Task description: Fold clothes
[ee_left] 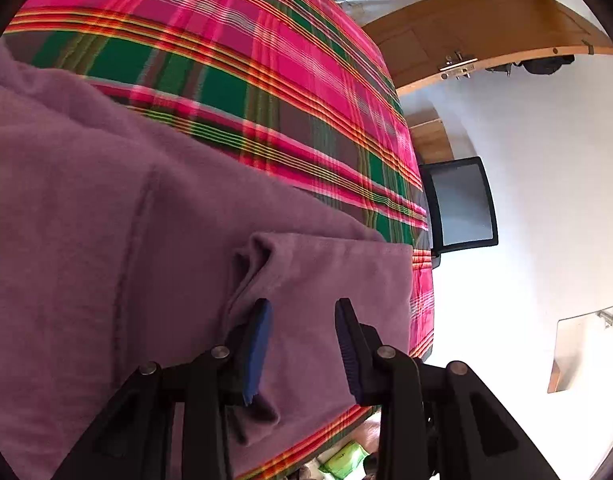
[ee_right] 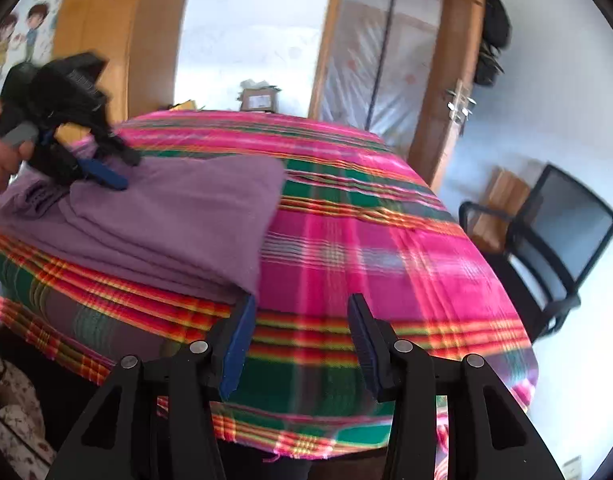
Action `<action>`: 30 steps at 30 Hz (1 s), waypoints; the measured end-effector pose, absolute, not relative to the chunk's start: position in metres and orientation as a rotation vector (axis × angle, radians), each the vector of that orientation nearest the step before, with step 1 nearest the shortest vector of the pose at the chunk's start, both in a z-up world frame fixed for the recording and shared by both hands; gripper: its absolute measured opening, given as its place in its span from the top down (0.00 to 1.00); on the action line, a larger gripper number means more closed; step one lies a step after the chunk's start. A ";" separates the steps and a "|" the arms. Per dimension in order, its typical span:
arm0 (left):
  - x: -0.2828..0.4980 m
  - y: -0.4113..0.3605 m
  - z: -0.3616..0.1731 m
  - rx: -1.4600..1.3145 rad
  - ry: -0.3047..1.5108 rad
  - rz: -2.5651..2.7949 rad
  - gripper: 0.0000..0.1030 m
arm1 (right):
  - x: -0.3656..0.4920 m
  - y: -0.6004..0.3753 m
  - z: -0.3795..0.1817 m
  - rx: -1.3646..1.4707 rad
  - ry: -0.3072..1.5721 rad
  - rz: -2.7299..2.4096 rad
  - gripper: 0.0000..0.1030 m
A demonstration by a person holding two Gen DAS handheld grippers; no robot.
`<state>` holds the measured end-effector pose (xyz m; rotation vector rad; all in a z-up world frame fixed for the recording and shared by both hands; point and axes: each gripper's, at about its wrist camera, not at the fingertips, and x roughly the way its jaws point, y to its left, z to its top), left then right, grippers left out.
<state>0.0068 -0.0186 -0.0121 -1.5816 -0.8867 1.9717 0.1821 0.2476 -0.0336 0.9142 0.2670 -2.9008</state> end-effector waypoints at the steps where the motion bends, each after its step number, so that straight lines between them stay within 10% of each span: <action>1: 0.008 -0.022 -0.011 -1.577 -0.898 1.980 0.67 | 0.182 0.254 -0.033 0.940 0.243 -2.920 0.53; 30: 0.053 -0.017 -0.002 -1.571 -0.704 2.022 0.67 | 0.142 0.176 -0.028 0.866 0.156 -2.697 0.53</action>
